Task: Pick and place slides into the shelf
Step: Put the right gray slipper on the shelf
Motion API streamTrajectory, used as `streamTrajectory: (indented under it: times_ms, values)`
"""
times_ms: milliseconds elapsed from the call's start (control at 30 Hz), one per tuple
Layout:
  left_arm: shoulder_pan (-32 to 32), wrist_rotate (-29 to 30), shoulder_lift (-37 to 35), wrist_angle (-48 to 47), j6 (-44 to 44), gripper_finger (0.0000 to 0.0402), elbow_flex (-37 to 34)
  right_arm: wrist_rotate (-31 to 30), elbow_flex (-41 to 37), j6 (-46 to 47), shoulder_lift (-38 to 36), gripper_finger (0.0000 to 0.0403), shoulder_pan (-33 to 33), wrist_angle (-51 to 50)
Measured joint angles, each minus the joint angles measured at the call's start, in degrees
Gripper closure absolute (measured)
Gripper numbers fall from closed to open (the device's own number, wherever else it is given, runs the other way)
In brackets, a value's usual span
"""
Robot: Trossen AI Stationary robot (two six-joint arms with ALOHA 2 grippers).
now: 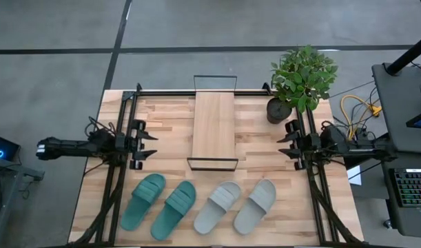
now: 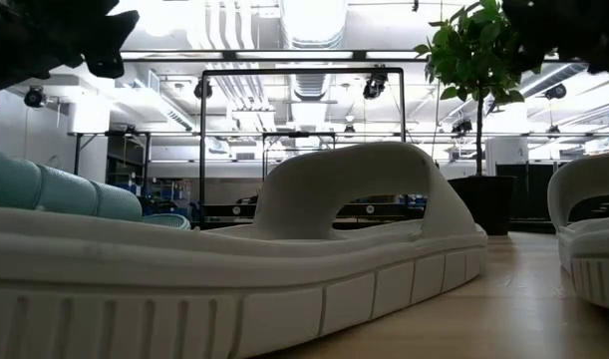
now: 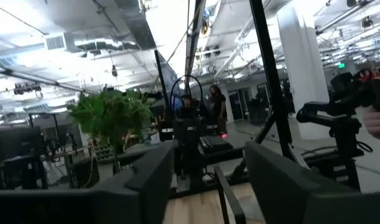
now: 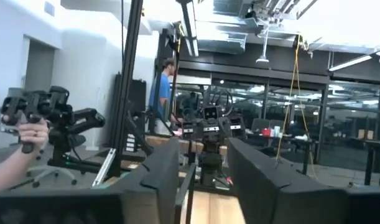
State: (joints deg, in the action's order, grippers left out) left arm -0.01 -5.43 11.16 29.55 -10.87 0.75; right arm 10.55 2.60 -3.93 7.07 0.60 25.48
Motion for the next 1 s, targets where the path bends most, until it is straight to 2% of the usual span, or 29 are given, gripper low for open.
streamTrajectory:
  times_ms: [167, 367, 600, 700, 1000]
  values:
    - [0.0, 0.01, 1.03, 3.68, 0.02, 0.0184, 0.02, 2.19, 7.95, 1.71, 4.9, 0.0237, -0.55, -4.29]
    - [0.0, 0.02, 1.07, 4.07, 0.04, 0.0182, -0.08, 2.29, 21.35, 4.12, 15.33, 0.023, -3.31, -20.88]
    - [0.0, 0.04, 1.5, 3.99, 0.02, 0.0182, -0.15, -0.92, 34.62, 9.38, 29.38, 0.0237, -8.49, -37.14]
    - [0.0, 0.06, 1.56, 4.06, 0.03, 0.0182, -0.17, -3.34, 39.73, 13.53, 35.21, 0.0236, -11.46, -43.4]
    - [0.0, 0.07, 1.55, 3.95, 0.0, 0.0182, -0.22, -15.61, 56.17, 28.82, 51.46, 0.0239, -23.36, -65.38]
